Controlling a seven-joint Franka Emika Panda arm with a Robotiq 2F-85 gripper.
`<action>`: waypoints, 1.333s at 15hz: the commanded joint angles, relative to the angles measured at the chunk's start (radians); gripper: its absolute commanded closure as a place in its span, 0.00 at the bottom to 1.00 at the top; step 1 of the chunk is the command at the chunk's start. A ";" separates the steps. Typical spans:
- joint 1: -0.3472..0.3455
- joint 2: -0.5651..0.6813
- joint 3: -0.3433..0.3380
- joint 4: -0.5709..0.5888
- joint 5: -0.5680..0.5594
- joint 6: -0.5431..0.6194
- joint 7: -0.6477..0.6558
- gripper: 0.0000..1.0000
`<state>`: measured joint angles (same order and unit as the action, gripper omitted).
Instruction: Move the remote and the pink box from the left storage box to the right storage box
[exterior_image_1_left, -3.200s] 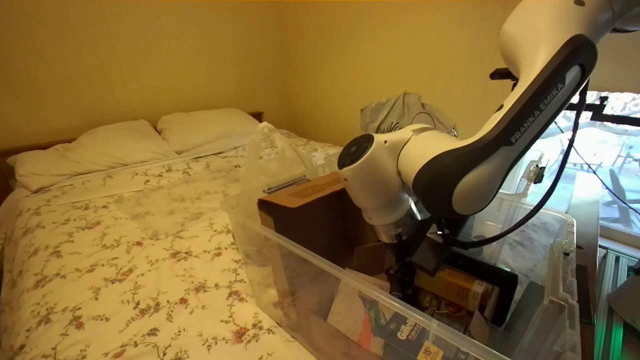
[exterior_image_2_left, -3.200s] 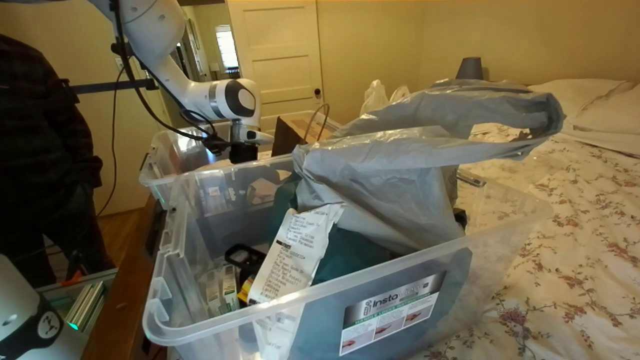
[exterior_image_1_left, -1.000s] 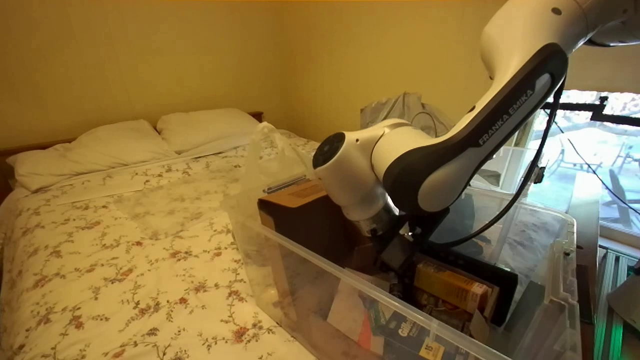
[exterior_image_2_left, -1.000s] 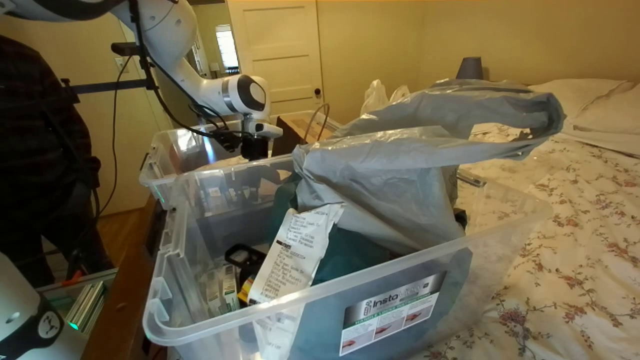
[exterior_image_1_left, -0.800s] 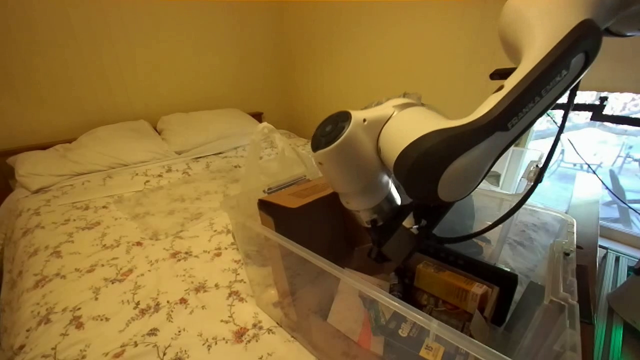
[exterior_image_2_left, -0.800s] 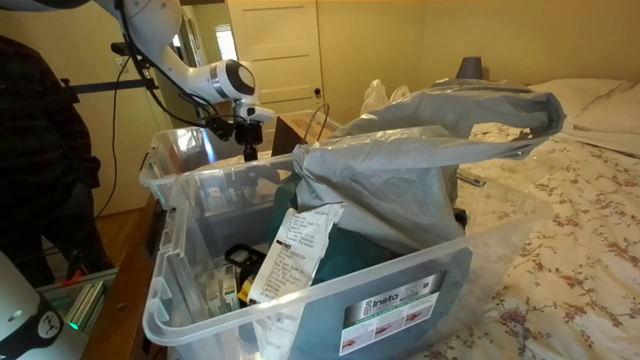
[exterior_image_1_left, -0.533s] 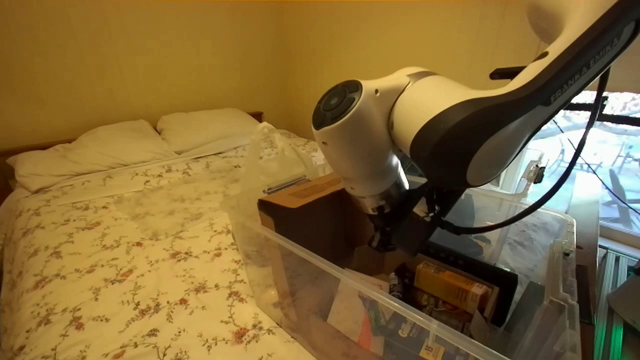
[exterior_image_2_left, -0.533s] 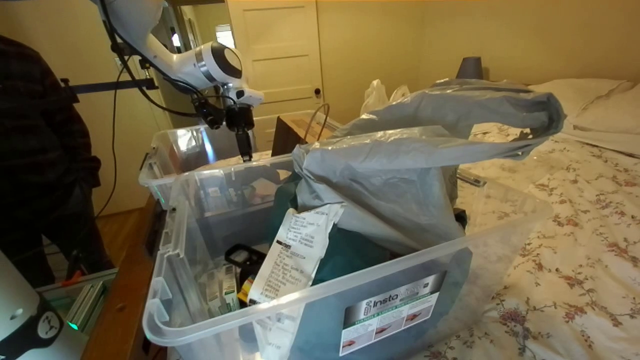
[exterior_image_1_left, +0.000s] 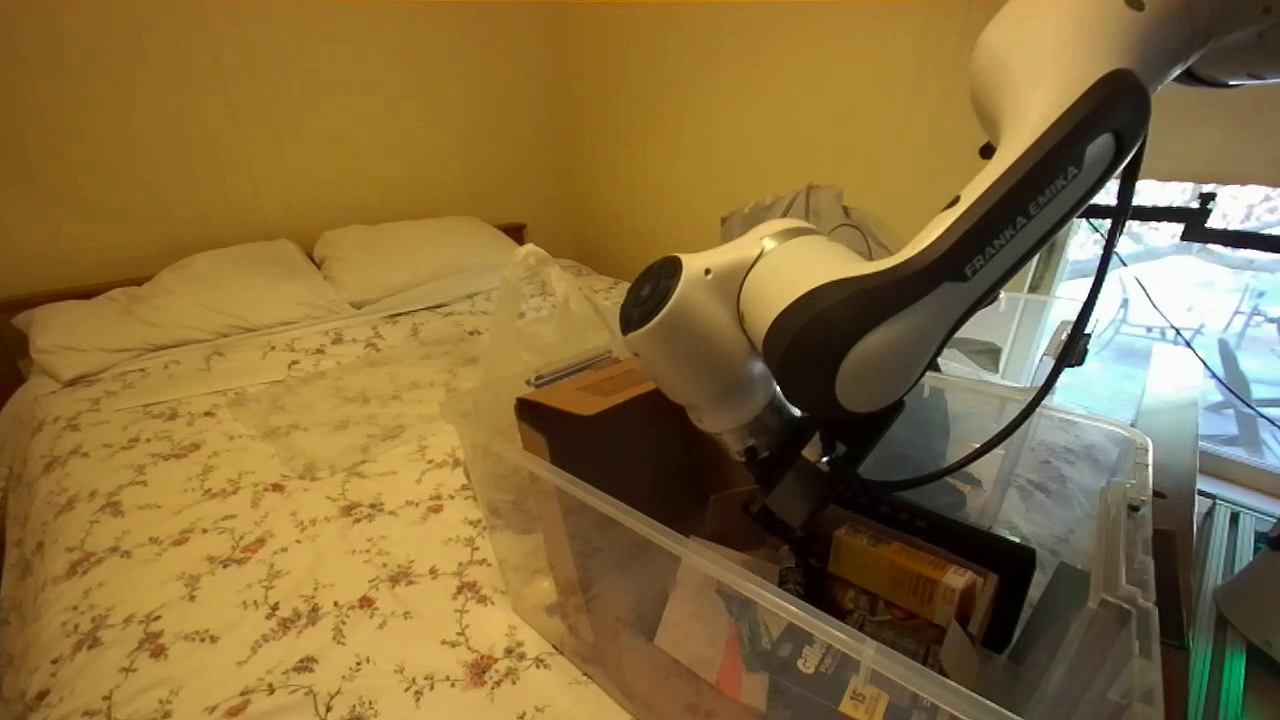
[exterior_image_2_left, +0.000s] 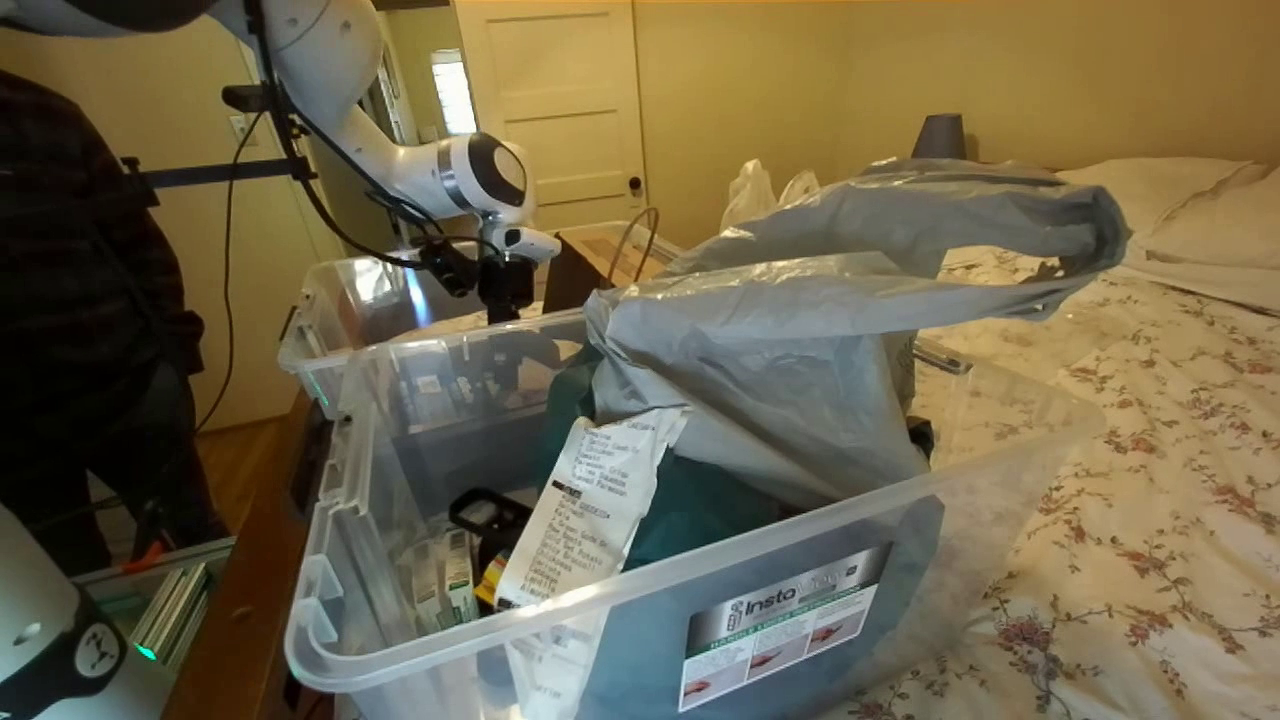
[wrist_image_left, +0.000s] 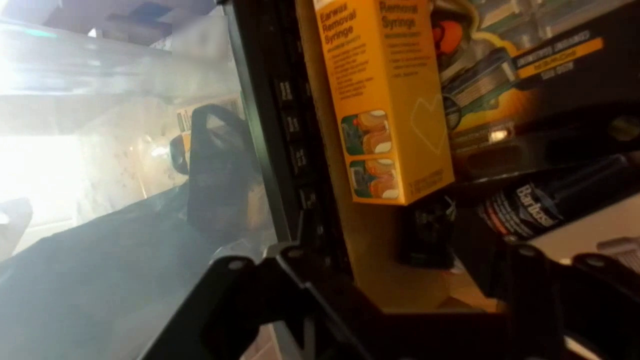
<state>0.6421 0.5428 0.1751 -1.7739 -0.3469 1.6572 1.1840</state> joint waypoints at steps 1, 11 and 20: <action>-0.033 0.011 0.032 -0.029 0.130 0.023 0.004 0.01; -0.037 -0.042 0.070 -0.160 0.178 0.244 -0.131 0.00; -0.116 -0.257 0.114 -0.466 0.338 0.359 -0.164 0.00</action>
<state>0.5626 0.3712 0.2698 -2.1326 -0.0648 1.9490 1.0389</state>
